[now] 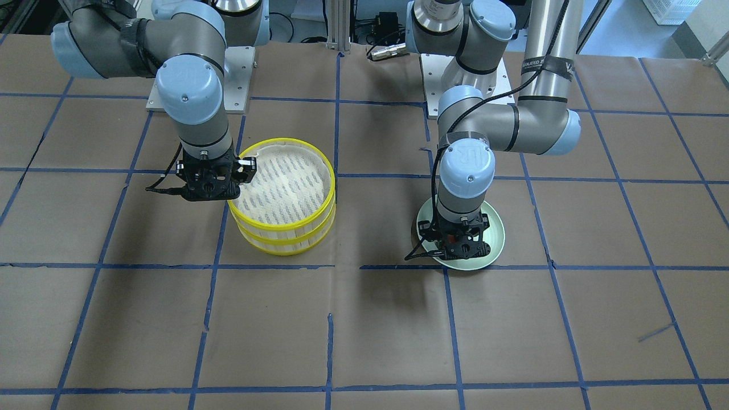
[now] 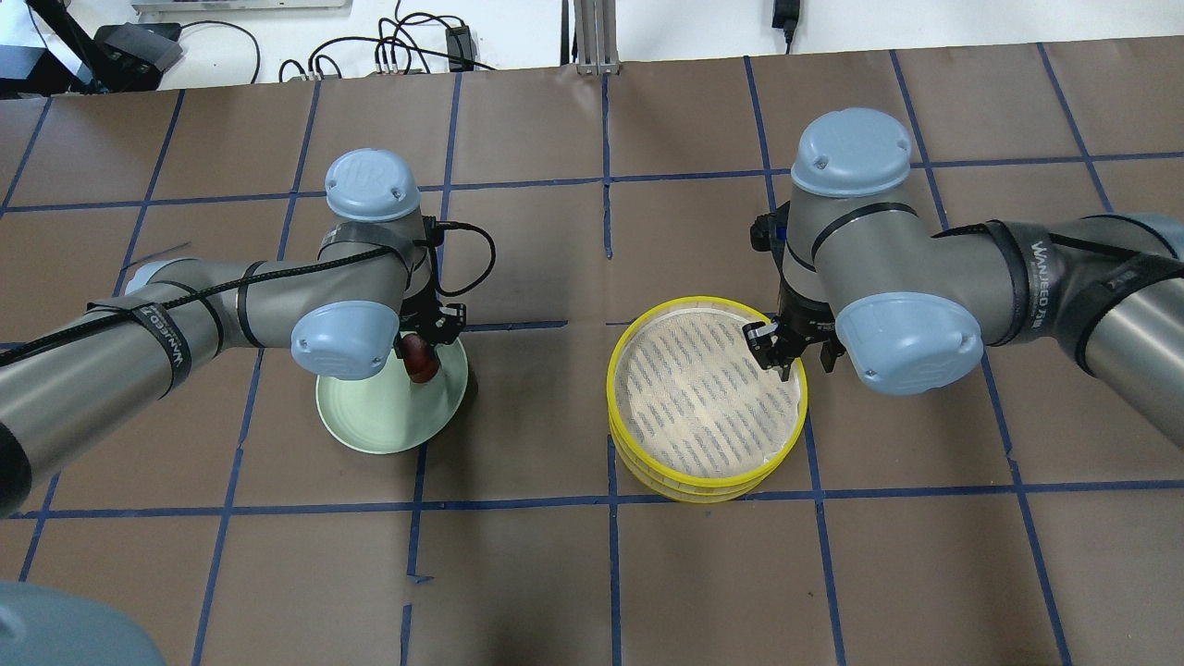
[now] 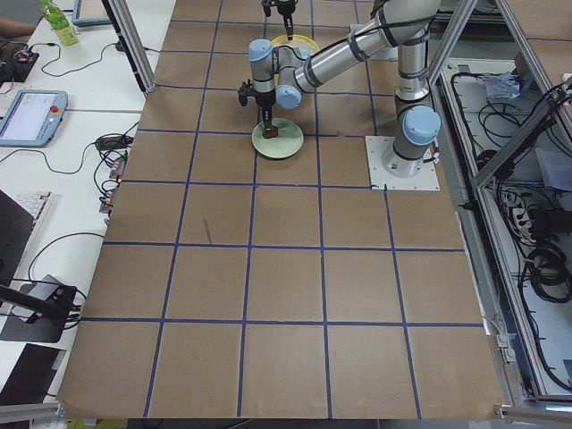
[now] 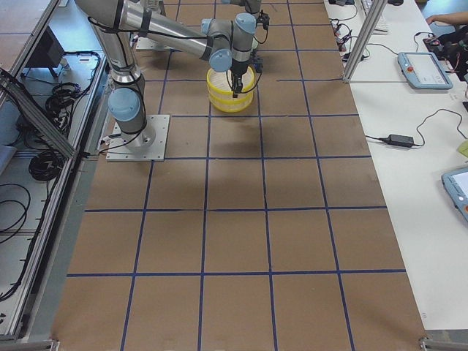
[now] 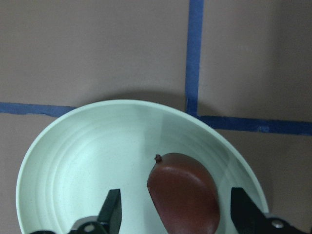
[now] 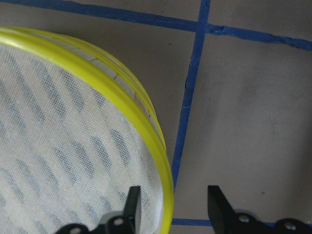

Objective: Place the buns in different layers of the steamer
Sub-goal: 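Lift the brown bun with the left gripper while the right releases the rim and rises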

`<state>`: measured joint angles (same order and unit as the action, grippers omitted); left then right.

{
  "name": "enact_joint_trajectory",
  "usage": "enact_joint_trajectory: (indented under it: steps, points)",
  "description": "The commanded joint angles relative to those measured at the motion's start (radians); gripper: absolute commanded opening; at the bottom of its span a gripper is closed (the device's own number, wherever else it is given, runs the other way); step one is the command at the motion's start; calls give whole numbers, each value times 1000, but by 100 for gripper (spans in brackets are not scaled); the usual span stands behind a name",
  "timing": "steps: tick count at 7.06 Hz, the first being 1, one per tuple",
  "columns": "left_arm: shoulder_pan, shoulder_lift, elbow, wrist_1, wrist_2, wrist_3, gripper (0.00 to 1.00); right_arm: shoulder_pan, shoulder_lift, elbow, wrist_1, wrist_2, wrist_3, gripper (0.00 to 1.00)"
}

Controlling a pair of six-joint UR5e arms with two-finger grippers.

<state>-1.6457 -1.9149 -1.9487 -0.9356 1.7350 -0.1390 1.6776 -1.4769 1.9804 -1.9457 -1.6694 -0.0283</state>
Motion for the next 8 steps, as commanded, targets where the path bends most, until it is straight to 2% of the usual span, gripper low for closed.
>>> enact_joint_trajectory:
  steps: [1, 2, 3, 4, 5, 6, 7, 8]
  points:
    - [0, 2, 7, -2, 0, -7, 4, -21, -17, -61, 10, 6, -5, 100]
    - [1, 17, 14, 3, 1, -10, 1, -22, -43, -163, 136, 16, -1, 99]
    - [3, 43, 27, -6, 9, -10, 1, -35, -74, -292, 269, 89, 7, 98]
    - [6, 94, 45, -72, 6, -11, 1, -85, -86, -460, 424, 158, 8, 99]
    - [6, 140, 83, -162, 0, -54, 1, -90, -88, -541, 520, 168, 13, 99]
    - [-14, 166, 149, -271, -50, -142, 1, -91, -89, -538, 498, 149, 31, 99]
    - [-26, 184, 207, -340, -145, -216, 1, -93, -91, -537, 496, 148, 36, 100]
    - [-66, 188, 249, -368, -164, -299, 1, -91, -95, -537, 507, 131, 51, 100]
